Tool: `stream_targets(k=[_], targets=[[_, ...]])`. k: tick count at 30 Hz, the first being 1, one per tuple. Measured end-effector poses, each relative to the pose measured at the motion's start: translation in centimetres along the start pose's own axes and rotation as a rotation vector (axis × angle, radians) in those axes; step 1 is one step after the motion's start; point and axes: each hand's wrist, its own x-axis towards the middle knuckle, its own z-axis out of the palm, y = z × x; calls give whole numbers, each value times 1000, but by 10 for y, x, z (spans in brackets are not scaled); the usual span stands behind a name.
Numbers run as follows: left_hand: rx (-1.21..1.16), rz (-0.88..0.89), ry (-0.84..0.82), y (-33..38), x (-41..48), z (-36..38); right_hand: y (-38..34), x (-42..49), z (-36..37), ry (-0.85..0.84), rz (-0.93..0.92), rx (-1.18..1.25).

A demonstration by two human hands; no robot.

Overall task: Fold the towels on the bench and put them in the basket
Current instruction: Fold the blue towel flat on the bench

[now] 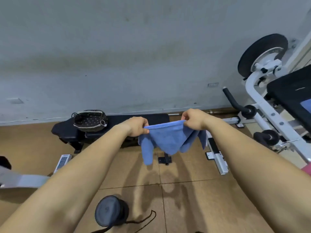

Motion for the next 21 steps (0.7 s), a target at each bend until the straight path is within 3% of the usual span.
stream_targets(k=[4,11,21], targets=[[6,-87,-6,-70,-1,2,-44,53,34,11,-90,-136],[-23,-250,10,-148,44,-4,-70,161,59,-79,-114,-132],[14,-365,-28,-205,188,-96,-46,351,-5,-145,-148,-38]])
